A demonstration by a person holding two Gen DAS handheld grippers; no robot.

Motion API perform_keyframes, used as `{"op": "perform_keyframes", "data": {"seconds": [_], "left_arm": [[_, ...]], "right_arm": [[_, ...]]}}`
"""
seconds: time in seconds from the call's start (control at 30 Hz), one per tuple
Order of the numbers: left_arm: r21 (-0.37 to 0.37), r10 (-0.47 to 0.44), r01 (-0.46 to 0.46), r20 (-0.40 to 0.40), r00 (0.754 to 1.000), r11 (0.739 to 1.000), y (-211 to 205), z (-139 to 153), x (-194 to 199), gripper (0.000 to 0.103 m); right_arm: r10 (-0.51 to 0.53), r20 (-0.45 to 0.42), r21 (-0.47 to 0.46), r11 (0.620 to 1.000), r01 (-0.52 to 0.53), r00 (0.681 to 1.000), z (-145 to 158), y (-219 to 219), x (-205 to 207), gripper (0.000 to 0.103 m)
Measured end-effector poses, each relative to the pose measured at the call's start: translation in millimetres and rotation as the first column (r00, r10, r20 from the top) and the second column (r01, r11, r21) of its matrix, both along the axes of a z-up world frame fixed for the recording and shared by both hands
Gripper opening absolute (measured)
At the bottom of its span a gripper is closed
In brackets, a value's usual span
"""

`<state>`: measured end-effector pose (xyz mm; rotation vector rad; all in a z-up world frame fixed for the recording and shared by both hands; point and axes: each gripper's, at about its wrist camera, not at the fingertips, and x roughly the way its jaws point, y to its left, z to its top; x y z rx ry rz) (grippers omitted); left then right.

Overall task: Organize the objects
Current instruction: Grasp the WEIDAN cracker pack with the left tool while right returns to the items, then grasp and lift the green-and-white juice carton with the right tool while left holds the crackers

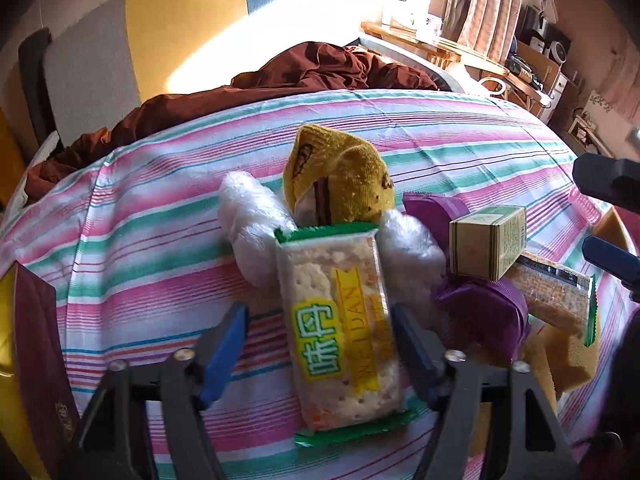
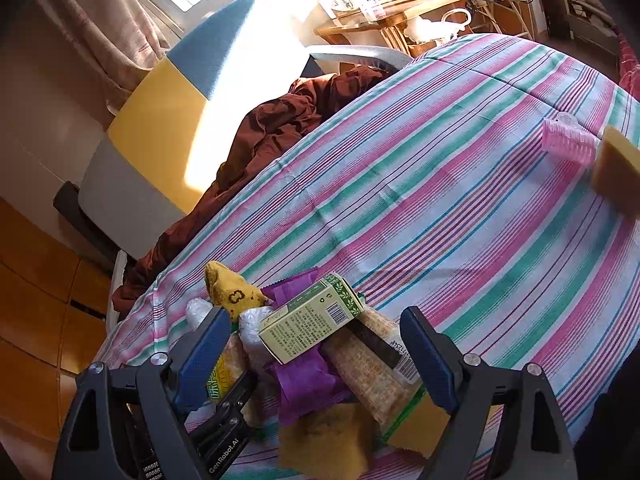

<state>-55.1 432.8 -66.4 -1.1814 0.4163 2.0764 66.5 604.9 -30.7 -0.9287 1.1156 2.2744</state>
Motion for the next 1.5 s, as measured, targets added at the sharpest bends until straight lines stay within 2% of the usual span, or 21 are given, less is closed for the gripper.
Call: {"op": "perform_keyframes", "data": {"seconds": [0.03,0.2,0.3,0.43,0.57,0.7,0.8,1.03,1.3,1.5], "left_arm": [[0.004,0.01,-0.01,0.026,1.0,1.0,-5,-2,0,0.047],[0.077,0.03,-0.034,0.046,0.999,0.996,-48,-3,25,0.047],[0.085,0.022,-0.024,0.027,0.999,0.996,-76,-3,53,0.047],[0.078,-0.007,0.01,-0.04,0.999,0.997,-100,-6,84,0.046],[0.093,-0.009,0.012,-0.037,0.999,0.996,-102,-9,81,0.046],[0.105,-0.022,0.032,-0.097,0.995,0.994,-97,-13,82,0.047],[0.108,-0.027,0.042,-0.143,0.989,0.993,-97,-15,86,0.047],[0.125,-0.025,0.046,-0.164,0.986,0.991,-95,-18,84,0.048],[0.14,-0.021,0.044,-0.161,0.987,0.989,-97,-19,83,0.048],[0.149,-0.02,0.044,-0.157,0.987,0.988,-99,-19,83,0.048]], "right_arm": [[-0.007,-0.005,0.0,1.0,0.007,1.0,0,1,1,0.088],[-0.055,-0.008,-0.008,0.998,0.055,0.998,0,8,9,0.088],[-0.079,0.002,-0.026,0.997,0.079,0.997,-3,12,12,0.088],[-0.086,-0.003,-0.048,0.995,0.086,0.996,-5,14,13,0.088],[-0.083,-0.092,-0.076,0.994,0.076,0.992,1,15,19,0.088],[-0.069,-0.119,-0.087,0.994,0.059,0.99,3,14,17,0.088],[-0.057,-0.083,-0.081,0.995,0.05,0.995,0,13,10,0.088],[-0.064,-0.038,-0.084,0.995,0.061,0.997,-9,19,2,0.088],[-0.058,0.021,-0.044,0.997,0.059,0.998,-14,17,-6,0.088],[-0.017,0.067,-0.024,1.0,0.019,0.998,-22,18,-30,0.088]]}}
